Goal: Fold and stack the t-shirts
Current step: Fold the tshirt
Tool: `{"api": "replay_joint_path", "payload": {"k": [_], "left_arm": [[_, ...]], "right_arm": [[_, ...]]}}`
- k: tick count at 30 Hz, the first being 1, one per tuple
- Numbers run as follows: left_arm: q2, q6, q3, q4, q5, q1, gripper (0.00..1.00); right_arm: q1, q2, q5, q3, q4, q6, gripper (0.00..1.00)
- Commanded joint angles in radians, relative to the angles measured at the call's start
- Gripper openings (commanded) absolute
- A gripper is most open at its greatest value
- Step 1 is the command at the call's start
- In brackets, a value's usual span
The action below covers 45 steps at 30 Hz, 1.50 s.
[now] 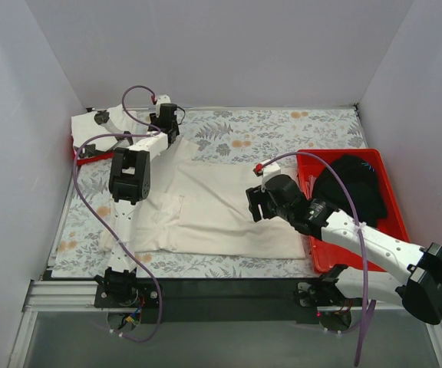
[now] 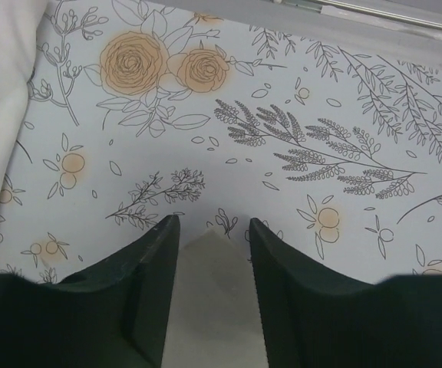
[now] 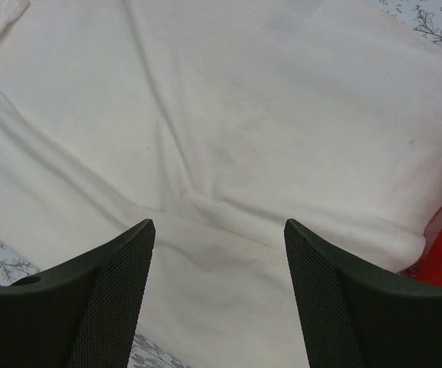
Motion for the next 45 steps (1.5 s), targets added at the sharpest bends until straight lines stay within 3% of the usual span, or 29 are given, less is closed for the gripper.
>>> {"api": "replay_joint_path", "payload": {"k": [1, 3, 6, 11, 19, 27, 34, 45], "left_arm": [[0.002, 0.034, 0.029, -0.019, -0.023, 0.003, 0.38], [-0.007, 0.029, 0.019, -0.019, -0.029, 0.003, 0.23], [-0.016, 0.027, 0.005, -0.019, -0.033, 0.003, 0.18], [-0.027, 0.024, -0.009, -0.019, -0.036, 0.003, 0.00], [-0.116, -0.006, -0.066, 0.010, -0.054, 0.006, 0.00], [-0.257, -0.049, -0.172, 0.035, -0.059, 0.076, 0.00], [-0.265, -0.034, -0.190, 0.060, -0.017, 0.095, 0.00], [-0.265, 0.012, -0.199, 0.070, -0.066, 0.109, 0.00]], "right_arm": [[-0.005, -0.030, 0.013, -0.012, 0.017, 0.016, 0.63], [-0.004, -0.033, 0.016, -0.014, 0.017, 0.018, 0.63], [-0.005, -0.033, 0.015, -0.015, 0.018, 0.019, 0.63], [-0.005, -0.031, 0.013, -0.017, 0.017, 0.019, 0.63], [-0.021, -0.004, 0.045, -0.002, 0.021, -0.002, 0.64], [-0.148, 0.153, 0.006, 0.075, 0.061, -0.050, 0.64], [-0.238, 0.320, -0.001, 0.198, 0.069, -0.077, 0.63], [-0.324, 0.608, 0.047, 0.468, 0.029, -0.133, 0.63]]}}
